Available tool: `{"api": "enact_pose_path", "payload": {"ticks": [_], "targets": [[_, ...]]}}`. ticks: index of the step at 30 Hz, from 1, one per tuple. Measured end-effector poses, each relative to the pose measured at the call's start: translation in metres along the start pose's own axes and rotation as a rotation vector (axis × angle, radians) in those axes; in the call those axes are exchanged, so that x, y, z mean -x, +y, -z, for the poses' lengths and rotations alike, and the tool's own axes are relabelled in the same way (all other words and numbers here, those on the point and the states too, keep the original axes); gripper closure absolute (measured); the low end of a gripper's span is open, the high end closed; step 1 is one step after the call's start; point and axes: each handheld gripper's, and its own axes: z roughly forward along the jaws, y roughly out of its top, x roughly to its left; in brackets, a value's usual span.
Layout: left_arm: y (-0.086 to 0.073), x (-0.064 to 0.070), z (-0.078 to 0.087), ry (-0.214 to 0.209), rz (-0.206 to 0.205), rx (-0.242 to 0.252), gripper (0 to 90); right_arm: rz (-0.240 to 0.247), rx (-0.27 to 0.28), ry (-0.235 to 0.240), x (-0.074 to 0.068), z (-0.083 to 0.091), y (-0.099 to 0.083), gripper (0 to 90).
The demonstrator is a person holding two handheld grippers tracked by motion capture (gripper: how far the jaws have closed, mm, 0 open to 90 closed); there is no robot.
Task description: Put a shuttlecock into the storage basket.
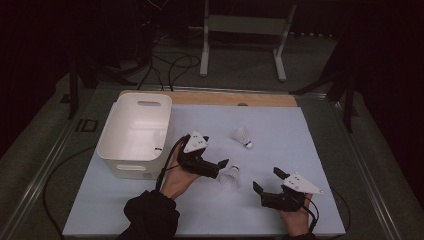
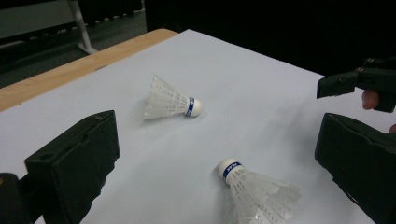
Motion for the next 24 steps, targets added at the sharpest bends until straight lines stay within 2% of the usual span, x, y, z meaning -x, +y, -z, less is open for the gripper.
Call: {"api": "enact_pose_path", "payload": {"ticks": [4, 24], "targets": [[-0.006, 0.001, -0.004, -0.003, 0.007, -0.008, 0.8, -0.003, -0.002, 0.001, 0.0, 0.0, 0.0, 8.1], [-0.023, 0.008, -0.017, -0.033, -0.021, -0.041, 0.7, -0.001, -0.003, -0.001, 0.0, 0.0, 0.0, 8.1]]}}
